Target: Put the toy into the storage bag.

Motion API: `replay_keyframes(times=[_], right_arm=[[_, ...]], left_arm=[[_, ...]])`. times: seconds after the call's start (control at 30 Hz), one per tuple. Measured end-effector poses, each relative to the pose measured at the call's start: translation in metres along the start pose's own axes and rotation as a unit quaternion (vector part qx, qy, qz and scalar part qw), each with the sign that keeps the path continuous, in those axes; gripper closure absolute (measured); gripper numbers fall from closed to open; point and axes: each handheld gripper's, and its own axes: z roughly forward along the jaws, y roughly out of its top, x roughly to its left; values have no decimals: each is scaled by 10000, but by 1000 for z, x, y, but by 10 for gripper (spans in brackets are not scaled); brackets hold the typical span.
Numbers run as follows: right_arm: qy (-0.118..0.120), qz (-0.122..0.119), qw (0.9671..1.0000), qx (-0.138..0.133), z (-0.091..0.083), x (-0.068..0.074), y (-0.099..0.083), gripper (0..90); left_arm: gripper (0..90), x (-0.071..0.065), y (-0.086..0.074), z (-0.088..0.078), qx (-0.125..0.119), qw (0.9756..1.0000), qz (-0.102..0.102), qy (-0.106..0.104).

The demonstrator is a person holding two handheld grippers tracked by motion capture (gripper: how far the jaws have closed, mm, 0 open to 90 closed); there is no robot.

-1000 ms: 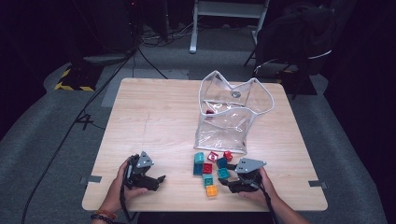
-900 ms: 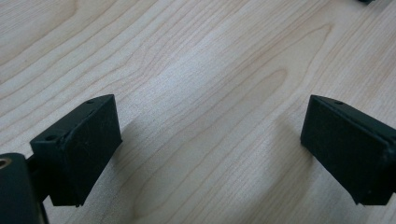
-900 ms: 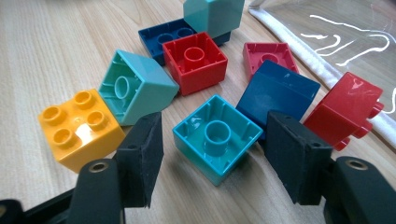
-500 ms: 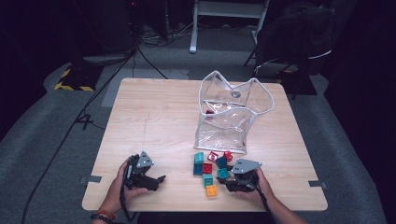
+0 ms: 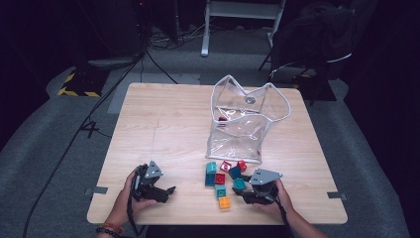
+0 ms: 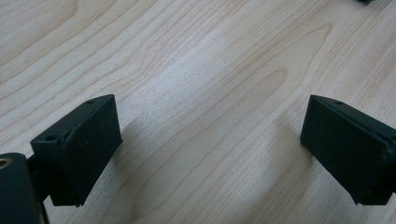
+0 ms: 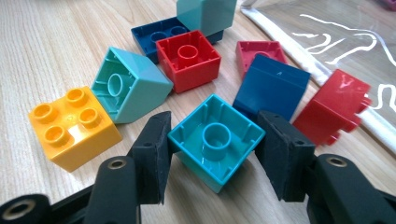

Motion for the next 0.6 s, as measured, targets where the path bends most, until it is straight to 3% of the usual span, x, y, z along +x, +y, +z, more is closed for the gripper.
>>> replay_keyframes(times=[0.6], right_arm=[[-232, 246, 9991, -256, -33, -26, -5, 475]], left_arm=[[54, 0, 0, 0, 2, 10000, -9, -14]])
